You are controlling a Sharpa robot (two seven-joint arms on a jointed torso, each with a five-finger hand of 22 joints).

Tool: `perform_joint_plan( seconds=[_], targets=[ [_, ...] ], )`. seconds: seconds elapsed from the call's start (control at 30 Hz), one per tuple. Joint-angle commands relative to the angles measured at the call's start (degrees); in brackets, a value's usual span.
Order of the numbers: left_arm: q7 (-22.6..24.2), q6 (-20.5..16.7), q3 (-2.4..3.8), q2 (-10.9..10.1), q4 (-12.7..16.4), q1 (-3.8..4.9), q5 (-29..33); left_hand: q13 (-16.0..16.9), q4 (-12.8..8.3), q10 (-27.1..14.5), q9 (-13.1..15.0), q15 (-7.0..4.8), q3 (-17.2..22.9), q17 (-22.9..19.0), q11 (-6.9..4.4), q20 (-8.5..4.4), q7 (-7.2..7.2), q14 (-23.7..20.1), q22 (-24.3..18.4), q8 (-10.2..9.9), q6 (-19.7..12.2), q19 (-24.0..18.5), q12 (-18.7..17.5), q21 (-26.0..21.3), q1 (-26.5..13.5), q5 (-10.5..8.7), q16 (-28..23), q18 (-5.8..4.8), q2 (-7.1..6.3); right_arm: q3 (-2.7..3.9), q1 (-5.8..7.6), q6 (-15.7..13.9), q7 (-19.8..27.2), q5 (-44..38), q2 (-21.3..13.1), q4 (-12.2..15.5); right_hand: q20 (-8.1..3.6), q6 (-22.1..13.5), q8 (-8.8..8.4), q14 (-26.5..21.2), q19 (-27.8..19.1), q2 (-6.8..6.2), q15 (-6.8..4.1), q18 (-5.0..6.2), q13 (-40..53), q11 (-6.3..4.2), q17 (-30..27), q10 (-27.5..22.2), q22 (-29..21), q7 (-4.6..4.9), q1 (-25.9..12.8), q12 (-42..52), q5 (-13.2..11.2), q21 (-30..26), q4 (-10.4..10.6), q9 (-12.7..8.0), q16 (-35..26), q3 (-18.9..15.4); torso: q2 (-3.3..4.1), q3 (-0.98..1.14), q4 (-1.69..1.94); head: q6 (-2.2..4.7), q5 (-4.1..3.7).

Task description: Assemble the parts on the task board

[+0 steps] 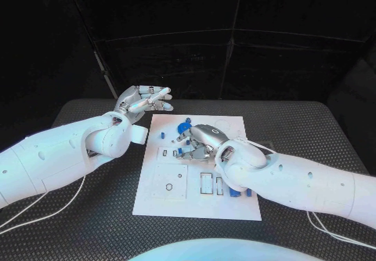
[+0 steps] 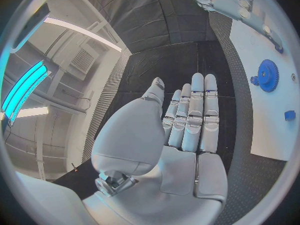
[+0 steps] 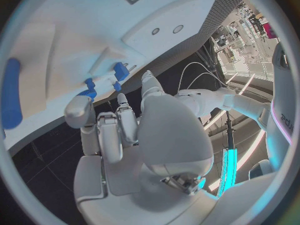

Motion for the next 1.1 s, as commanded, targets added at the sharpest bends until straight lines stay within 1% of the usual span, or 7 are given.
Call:
perform_joint_plan(
  seconds=[0.03,0.2,0.27,0.47,0.53,0.63,1.1],
  targets=[
    [-2.9,1.2,0.05,-0.2,-0.1,0.02,-3.5,0.4,0.1,2.2,0.2,-1.38,-0.4,1.3,-0.75,-1.63,-0.63,4.3,0.9,0.2,1.5,4.6,0.7,2.3,-0.2,-0.01,2.0,0.83,0.29,0.20,0.12,-5.3,10.8,6.8,-2.5,2.5,0.35,0.3,0.31,4.7,-0.6,0.04,0.37,0.44,2.0,-0.06,9.8,-0.5,-0.8,-0.21,0.8,-0.3,0.5,-0.7,0.2,0.1,-0.2,0.0,-0.15,-0.03,-0.11,0.34,0.16],
    [-9.5,2.5,0.06,-0.9,0.1,-0.01,-11.6,2.7,1.4,9.3,0.9,-4.87,-2.0,9.3,-4.30,-5.26,-2.90,13.8,4.1,1.6,4.9,14.6,4.2,9.1,-2.1,0.10,12.7,0.95,-0.69,2.49,0.59,-3.3,15.0,16.8,-7.2,5.4,0.29,0.4,0.45,3.8,-3.3,0.57,0.29,1.17,0.0,-0.11,6.2,-2.2,-4.8,-0.26,1.2,-2.0,1.0,-2.8,0.3,0.0,-1.6,-0.5,-0.76,0.04,-0.11,0.30,0.52],
    [-14.1,4.0,0.07,-1.3,0.4,0.01,-15.9,5.1,2.1,13.3,1.5,-6.87,-2.8,31.4,-5.09,-6.77,-4.73,14.6,6.6,2.5,6.2,18.2,7.6,13.3,-3.0,-0.18,40.2,0.57,-1.26,3.55,1.06,-2.1,15.6,21.7,-9.4,6.1,0.26,0.3,0.48,3.5,-4.2,0.87,0.25,1.43,-0.6,-0.15,5.0,-2.7,-6.3,-0.27,1.4,-2.6,1.3,-3.6,0.3,0.0,-2.1,-0.6,-1.26,0.14,-0.10,0.10,0.82],
    [-29.7,10.6,0.12,-2.3,1.7,0.35,-31.6,27.2,2.7,10.9,7.1,-7.62,-4.1,65.6,-7.57,-8.76,-6.26,15.5,43.4,9.1,7.2,19.9,32.5,44.9,-4.5,0.02,77.6,-3.68,-0.87,5.85,2.88,-0.2,16.4,32.5,-15.6,6.9,0.12,0.9,0.93,3.3,-4.7,1.48,0.06,1.59,-1.0,-0.37,4.4,-2.9,-7.3,-0.50,1.5,-2.8,2.0,-4.3,0.2,0.1,-2.5,-1.0,-2.43,0.33,-0.24,-0.51,1.22],
    [-34.7,13.7,0.13,-2.2,2.1,0.65,-36.1,44.5,4.2,12.2,9.5,-8.17,-5.1,69.9,-7.99,-8.94,-6.98,16.4,51.2,11.9,6.8,20.6,49.5,51.1,-6.3,0.06,82.1,-4.42,-0.64,6.25,3.40,-0.1,16.4,34.9,-17.1,6.6,0.06,1.0,1.04,3.3,-4.6,1.64,-0.01,1.58,-1.0,-0.43,4.4,-2.8,-7.3,-0.57,1.6,-2.8,2.3,-4.4,0.2,0.1,-2.5,-1.2,-2.83,0.42,-0.28,-0.78,1.34],
    [-41.8,18.7,0.14,-1.4,2.3,1.27,-42.9,56.4,5.5,11.9,13.7,-8.35,-8.2,72.2,-9.07,-8.95,-7.40,17.0,57.6,16.0,4.7,20.5,61.3,56.3,-11.3,-0.03,84.4,-5.01,0.57,6.61,4.03,0.2,16.2,37.3,-18.5,5.5,-0.05,1.1,1.16,3.3,-4.4,1.84,-0.11,1.57,-1.0,-0.53,4.2,-2.7,-7.3,-0.66,1.6,-2.8,2.9,-4.5,0.1,0.1,-2.6,-1.4,-3.31,0.56,-0.35,-1.03,1.53],
    [-51.7,25.0,-1.90,6.8,-2.3,3.64,-56.9,61.5,6.3,11.4,19.5,-8.61,-12.2,72.2,-8.43,-8.81,-7.72,17.0,62.2,21.1,1.4,20.0,65.9,59.7,-14.3,-0.28,84.4,-5.46,2.55,6.91,4.59,2.6,14.0,36.8,-18.9,3.9,-0.28,1.0,1.31,3.1,-5.2,1.88,-0.31,1.85,-2.0,-0.70,2.8,-3.2,-9.2,-0.78,3.0,-3.5,4.7,-5.7,-1.0,0.0,-3.4,-2.2,-4.00,1.03,-0.16,-2.01,2.22]
  ],
)
